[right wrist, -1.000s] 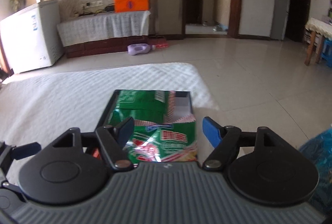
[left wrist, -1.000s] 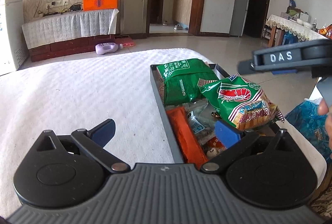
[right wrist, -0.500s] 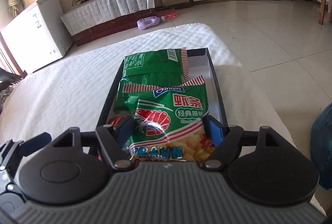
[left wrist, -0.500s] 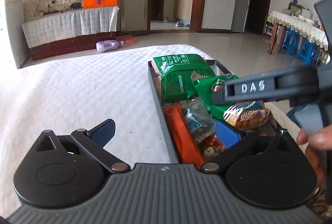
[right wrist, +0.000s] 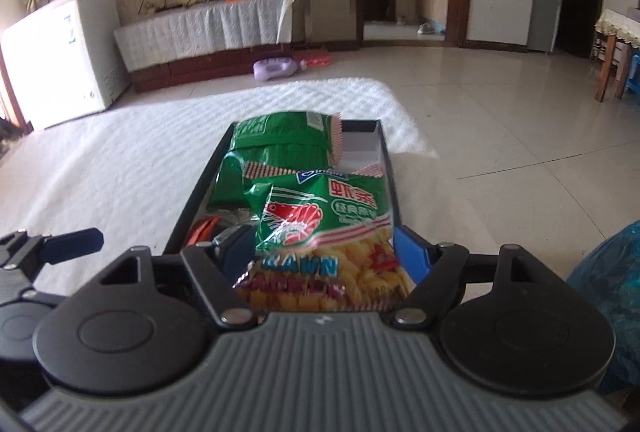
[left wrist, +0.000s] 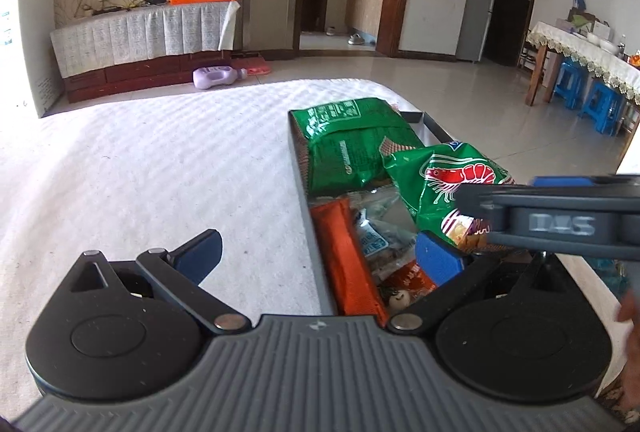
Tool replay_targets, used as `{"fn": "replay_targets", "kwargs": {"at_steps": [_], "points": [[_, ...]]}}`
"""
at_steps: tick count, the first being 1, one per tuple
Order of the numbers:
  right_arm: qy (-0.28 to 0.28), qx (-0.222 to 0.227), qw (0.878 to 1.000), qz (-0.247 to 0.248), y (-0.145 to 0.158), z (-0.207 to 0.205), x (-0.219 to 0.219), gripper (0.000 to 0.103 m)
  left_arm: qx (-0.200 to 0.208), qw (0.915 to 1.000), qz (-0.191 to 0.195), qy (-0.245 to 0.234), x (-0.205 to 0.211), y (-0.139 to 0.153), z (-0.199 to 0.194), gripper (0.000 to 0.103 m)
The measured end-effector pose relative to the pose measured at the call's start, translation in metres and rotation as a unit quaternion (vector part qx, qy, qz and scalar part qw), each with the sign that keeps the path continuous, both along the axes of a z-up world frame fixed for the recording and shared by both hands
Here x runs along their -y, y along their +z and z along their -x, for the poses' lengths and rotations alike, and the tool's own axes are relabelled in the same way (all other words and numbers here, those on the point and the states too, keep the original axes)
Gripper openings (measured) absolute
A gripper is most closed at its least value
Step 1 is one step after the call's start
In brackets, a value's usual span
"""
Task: Organize snacks
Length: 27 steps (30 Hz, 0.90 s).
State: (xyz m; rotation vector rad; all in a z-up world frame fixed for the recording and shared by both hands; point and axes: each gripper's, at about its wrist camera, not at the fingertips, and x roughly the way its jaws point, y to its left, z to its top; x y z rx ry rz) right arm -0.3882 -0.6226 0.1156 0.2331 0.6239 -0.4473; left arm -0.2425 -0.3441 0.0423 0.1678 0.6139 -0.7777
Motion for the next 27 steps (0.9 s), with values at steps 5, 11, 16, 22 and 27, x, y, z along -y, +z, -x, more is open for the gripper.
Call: {"fn": "replay_targets", "kwargs": {"at_steps": [5,11,16,22,27], "points": [[-0.045,0.068,0.996,-0.021,0.020,0.054,-0.013,0.077,0.012,0.9998,0.013,0.009,-0.019,0.010,0.010,0.103],[-0.013,0.075,0.996,-0.041,0.031,0.113,-0.048,0.078,0.049,0.9986,0.016,0.012,-0.035,0.025,0.038,0.103],[0.034,0.022,0.999,-0.035,0.033,0.140,-0.076,0.078,0.034,0.9983,0.046,0.008,-0.051,0.031,0.063,0.103],[0.041,-0.026,0.999,-0.012,0.022,0.158,-0.095,0.078,0.056,0.9968,0.049,-0.028,-0.059,0.038,0.106,0.103],[0.043,-0.040,0.998,0.002,0.009,0.168,-0.106,0.078,0.047,0.9967,0.048,-0.046,-0.068,0.036,0.132,0.103]]}}
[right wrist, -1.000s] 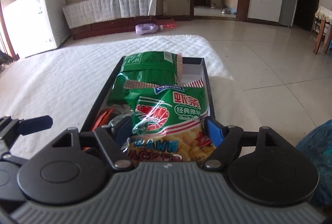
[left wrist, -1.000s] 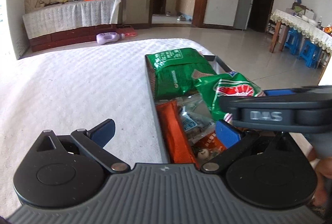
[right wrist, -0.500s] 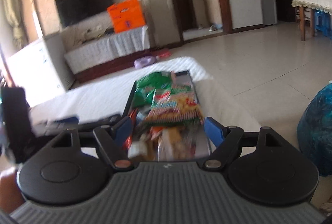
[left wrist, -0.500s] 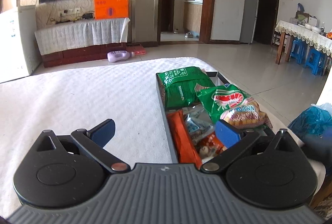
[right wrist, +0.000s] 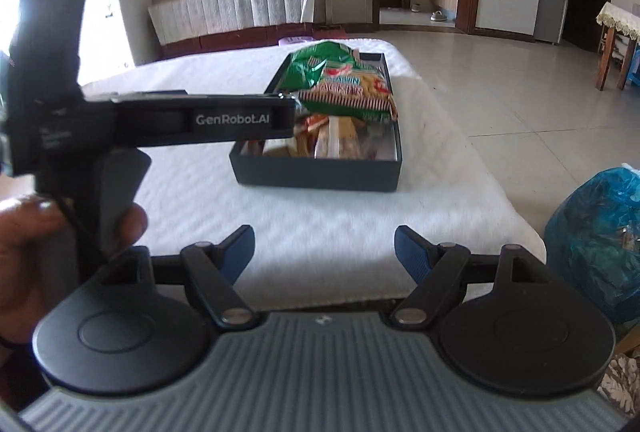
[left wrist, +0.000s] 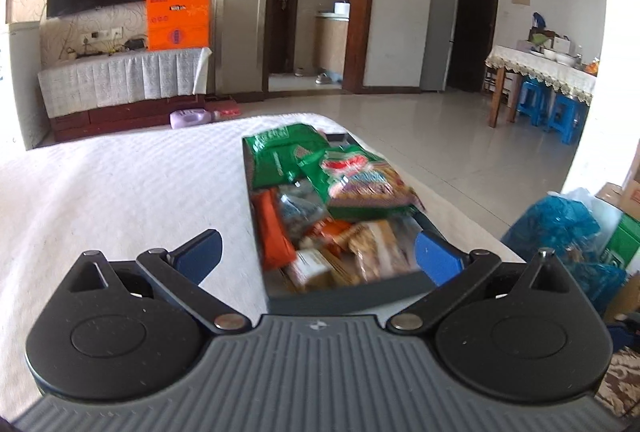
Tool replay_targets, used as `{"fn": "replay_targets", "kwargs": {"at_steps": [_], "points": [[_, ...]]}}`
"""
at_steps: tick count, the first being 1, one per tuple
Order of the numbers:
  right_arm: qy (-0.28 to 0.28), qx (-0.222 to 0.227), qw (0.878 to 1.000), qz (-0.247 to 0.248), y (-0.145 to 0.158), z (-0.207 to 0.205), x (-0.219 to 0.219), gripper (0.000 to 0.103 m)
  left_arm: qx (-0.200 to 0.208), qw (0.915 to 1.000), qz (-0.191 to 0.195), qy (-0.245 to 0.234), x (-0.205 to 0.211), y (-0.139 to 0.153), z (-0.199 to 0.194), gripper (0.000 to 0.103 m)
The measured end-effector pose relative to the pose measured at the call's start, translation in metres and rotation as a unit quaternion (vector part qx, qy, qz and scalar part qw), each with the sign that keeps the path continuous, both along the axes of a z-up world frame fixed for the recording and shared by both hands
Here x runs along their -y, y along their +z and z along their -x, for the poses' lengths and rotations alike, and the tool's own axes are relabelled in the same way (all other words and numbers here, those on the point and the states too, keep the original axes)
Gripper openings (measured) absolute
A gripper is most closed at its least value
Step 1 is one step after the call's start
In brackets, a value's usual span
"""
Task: Organize snacks
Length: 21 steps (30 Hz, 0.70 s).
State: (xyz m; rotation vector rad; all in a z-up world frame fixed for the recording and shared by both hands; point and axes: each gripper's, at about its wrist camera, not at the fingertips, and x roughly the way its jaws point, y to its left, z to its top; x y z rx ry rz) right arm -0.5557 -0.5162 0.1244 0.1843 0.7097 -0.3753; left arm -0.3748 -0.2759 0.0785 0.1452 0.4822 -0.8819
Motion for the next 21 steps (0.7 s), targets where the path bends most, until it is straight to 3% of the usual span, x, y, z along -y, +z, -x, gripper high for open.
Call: {"fn": "replay_targets", "kwargs": {"at_steps": [6,15,18,21], "points": [[0.011,-0.016,1.000,0.020,-0.008,0.002,-0.006,0.079,0.010,0.9999,-0.002,0.011,-0.017,0.003,0.017,0.103],[0.010,-0.020,1.000,0.010,-0.011,0.002,-0.001,0.079,0.028,0.9958,0.050,0.072,-0.035,0.022,0.033,0.103],[0.014,-0.025,1.000,0.004,-0.012,0.000,0.000,0.079,0.008,0.9959,0.077,0.047,-0.041,0.024,0.033,0.103],[0.016,-0.032,0.999,0.001,-0.013,-0.002,0.001,0.079,-0.047,0.9929,0.109,-0.003,-0.048,0.020,0.024,0.103]]}}
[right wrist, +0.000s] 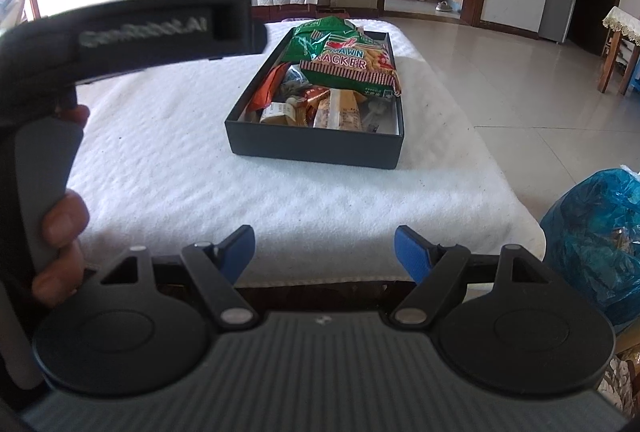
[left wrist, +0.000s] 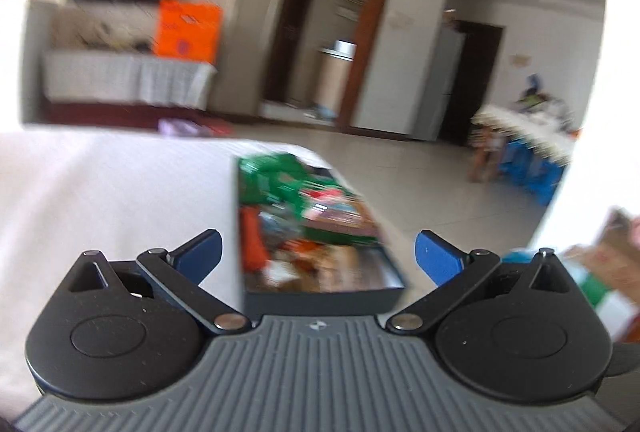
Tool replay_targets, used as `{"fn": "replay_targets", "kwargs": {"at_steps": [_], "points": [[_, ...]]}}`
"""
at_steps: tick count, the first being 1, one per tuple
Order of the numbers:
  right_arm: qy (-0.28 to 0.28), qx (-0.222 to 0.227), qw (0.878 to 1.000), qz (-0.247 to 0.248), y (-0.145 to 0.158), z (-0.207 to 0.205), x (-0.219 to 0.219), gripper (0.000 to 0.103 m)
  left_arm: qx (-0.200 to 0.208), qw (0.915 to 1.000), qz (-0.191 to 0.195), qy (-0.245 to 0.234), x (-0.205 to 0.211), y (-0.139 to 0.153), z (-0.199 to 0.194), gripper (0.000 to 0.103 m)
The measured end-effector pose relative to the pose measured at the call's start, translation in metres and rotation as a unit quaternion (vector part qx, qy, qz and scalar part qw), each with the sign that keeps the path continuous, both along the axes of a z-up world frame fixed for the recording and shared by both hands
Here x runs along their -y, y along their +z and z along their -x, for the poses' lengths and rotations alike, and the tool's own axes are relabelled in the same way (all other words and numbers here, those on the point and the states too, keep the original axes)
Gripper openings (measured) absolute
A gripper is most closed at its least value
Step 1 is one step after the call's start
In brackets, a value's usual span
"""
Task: Organize snacks
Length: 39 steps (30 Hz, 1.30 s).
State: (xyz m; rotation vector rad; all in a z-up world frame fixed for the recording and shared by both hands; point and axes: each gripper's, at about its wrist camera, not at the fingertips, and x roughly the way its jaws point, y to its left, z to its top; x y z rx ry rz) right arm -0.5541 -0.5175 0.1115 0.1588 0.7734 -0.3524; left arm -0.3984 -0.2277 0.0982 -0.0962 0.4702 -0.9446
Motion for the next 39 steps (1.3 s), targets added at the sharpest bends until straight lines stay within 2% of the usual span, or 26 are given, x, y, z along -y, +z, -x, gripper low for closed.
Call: {"fn": "replay_targets", "kwargs": {"at_steps": [2,5,8,11,16,19,27,39], "points": [[-0.001,-0.004,1.000,-0.001,-0.001,-0.001,0.002,0.079,-0.013,0.9997,-0.017,-0.015,0.003,-0.002,-0.005,0.103],[-0.007,-0.011,1.000,-0.008,-0.001,-0.006,0.007,0.079,0.025,0.9972,-0.070,0.000,0.013,-0.006,-0.001,0.103],[-0.008,-0.011,1.000,-0.009,-0.001,-0.013,0.010,0.079,0.048,0.9941,-0.094,0.025,0.017,-0.008,0.002,0.103],[-0.003,-0.014,1.000,-0.014,-0.002,-0.019,0.012,0.079,0.071,0.9875,-0.128,0.058,0.023,-0.009,0.002,0.103],[-0.001,-0.014,1.000,-0.025,-0.003,-0.023,0.015,0.079,0.070,0.9861,-0.117,0.095,0.015,-0.004,-0.001,0.103],[0.003,-0.018,0.999,-0.029,-0.004,-0.029,0.016,0.079,0.080,0.9815,-0.123,0.124,0.015,0.000,-0.001,0.103],[0.028,-0.041,0.999,-0.015,-0.008,-0.042,0.008,0.079,0.062,0.9844,-0.118,0.115,0.014,0.000,-0.003,0.103],[0.035,-0.045,0.998,-0.016,-0.010,-0.042,0.006,0.079,0.049,0.9844,-0.134,0.103,0.024,-0.011,-0.005,0.103]]}}
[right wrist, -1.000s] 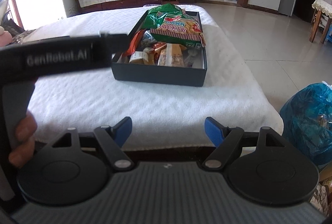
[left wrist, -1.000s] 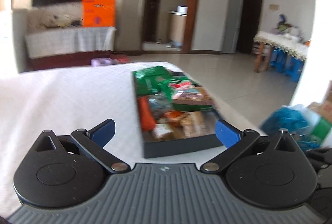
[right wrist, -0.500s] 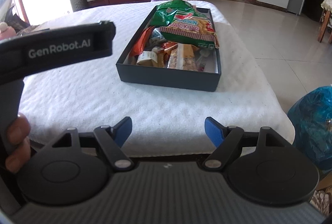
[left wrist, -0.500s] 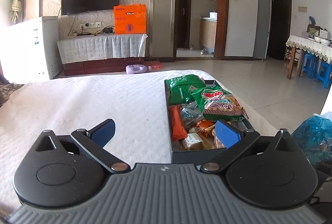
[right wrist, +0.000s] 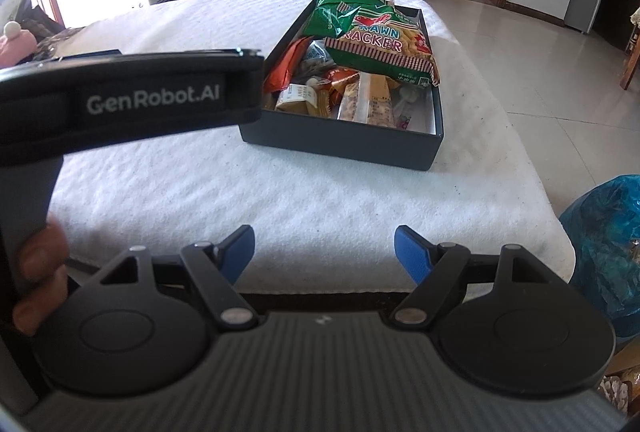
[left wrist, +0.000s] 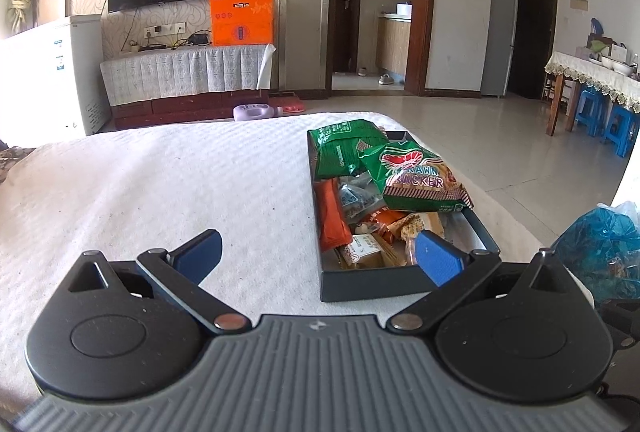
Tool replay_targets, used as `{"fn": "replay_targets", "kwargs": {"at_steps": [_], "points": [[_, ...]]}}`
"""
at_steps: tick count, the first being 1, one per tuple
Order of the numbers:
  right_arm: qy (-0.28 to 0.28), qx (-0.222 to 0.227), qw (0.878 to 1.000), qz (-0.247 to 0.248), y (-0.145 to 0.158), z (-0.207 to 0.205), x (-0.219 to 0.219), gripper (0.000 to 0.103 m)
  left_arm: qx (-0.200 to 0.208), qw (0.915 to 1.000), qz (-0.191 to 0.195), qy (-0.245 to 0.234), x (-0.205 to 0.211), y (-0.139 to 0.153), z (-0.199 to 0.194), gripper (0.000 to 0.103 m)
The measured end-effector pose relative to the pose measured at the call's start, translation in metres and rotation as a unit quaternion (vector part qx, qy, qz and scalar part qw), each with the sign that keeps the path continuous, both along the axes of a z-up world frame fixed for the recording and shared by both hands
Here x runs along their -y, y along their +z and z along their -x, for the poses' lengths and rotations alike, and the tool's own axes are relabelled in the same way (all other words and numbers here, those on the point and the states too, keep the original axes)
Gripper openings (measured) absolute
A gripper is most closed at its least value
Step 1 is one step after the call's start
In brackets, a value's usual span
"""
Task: Organize snacks
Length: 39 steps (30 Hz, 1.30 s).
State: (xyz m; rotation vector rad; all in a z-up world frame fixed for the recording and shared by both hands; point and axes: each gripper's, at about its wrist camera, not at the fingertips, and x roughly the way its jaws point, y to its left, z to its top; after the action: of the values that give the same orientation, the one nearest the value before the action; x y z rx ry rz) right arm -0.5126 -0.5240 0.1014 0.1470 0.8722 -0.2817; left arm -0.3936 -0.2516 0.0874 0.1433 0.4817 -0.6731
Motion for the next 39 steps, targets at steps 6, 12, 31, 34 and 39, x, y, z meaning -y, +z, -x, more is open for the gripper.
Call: {"fn": "replay_targets", "kwargs": {"at_steps": [6,12,31,34,39], "points": [[-0.009,0.008,1.000,-0.008,0.001,0.001,0.003,0.079,-0.009,0.9999,0.005,-0.013,0.000,-0.001,-0.001,0.103],[-0.032,0.031,0.999,0.004,0.004,0.007,0.005,0.079,-0.003,0.9999,0.004,-0.015,-0.001,-0.002,-0.001,0.103],[-0.053,0.060,0.995,0.059,0.007,-0.004,0.001,0.079,0.021,0.9996,0.001,-0.017,-0.021,0.005,-0.001,0.103],[-0.050,0.054,0.995,0.069,0.003,-0.014,-0.001,0.079,0.021,0.9997,-0.003,-0.014,-0.024,0.006,-0.003,0.103],[-0.046,0.048,0.994,0.082,0.000,-0.028,-0.003,0.079,0.026,0.9996,-0.008,-0.009,-0.029,0.006,-0.004,0.103]]}}
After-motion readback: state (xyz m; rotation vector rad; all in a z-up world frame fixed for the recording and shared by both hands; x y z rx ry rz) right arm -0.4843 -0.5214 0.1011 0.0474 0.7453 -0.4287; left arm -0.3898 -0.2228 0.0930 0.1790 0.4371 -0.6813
